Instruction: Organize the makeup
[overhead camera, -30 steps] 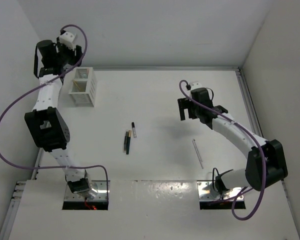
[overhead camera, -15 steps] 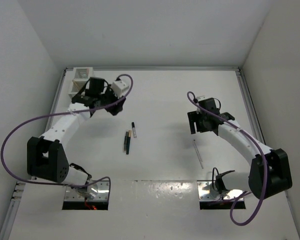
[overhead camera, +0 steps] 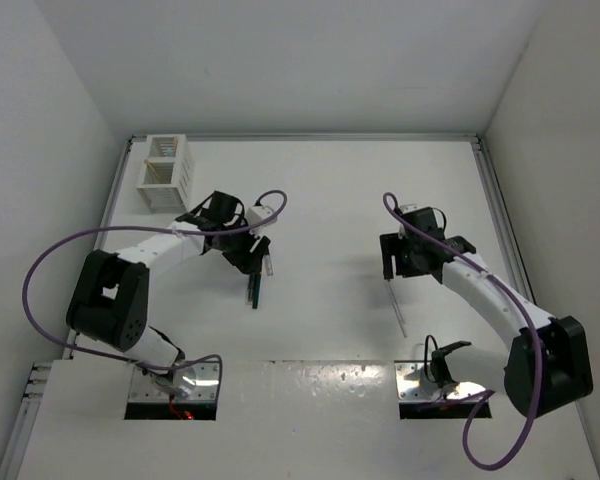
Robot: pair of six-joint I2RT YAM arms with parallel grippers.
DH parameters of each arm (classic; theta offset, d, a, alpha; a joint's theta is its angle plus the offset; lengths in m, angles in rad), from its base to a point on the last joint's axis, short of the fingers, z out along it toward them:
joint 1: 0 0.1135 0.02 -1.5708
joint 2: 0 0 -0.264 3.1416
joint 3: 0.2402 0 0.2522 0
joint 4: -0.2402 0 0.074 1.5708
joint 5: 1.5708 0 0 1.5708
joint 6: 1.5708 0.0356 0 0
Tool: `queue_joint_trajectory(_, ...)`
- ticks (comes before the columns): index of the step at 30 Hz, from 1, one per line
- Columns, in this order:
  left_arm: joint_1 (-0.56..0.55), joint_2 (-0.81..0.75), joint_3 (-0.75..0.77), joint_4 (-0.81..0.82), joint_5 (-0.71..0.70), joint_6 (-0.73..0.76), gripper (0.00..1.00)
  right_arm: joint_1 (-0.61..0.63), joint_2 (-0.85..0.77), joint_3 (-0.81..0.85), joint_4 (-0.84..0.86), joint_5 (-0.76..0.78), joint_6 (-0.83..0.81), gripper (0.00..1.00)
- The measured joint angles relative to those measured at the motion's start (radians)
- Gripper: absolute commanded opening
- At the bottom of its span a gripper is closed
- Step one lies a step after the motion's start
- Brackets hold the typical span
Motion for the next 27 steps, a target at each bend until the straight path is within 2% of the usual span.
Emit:
queue_joint_trajectory(4, -0.016, 0.050, -0.004, 0.027, -0.034, -0.030, 0.66, 0.000, -0.058, -0.049, -0.023, 0.021, 0.012, 0.70)
queue_joint_trajectory(7, -0.026, 0.051, -0.016, 0.054, -0.083, -0.054, 0.59, 0.000, -0.102, -0.085, -0.029, 0.037, 0.015, 0.70)
queue_joint_trajectory(12, -0.056, 0.063, -0.032, 0.090, -0.126, -0.085, 0.59, 0.000, -0.141, -0.109, -0.034, 0.060, 0.014, 0.70)
queue_joint_trajectory(18, -0.096, 0.105, -0.061, 0.129, -0.177, -0.140, 0.45, 0.000, -0.151, -0.110, -0.043, 0.083, 0.013, 0.69)
queue_joint_trajectory(27, -0.071, 0.106, -0.065, 0.150, -0.221, -0.192, 0.45, 0.000, -0.165, -0.120, -0.045, 0.086, 0.011, 0.69)
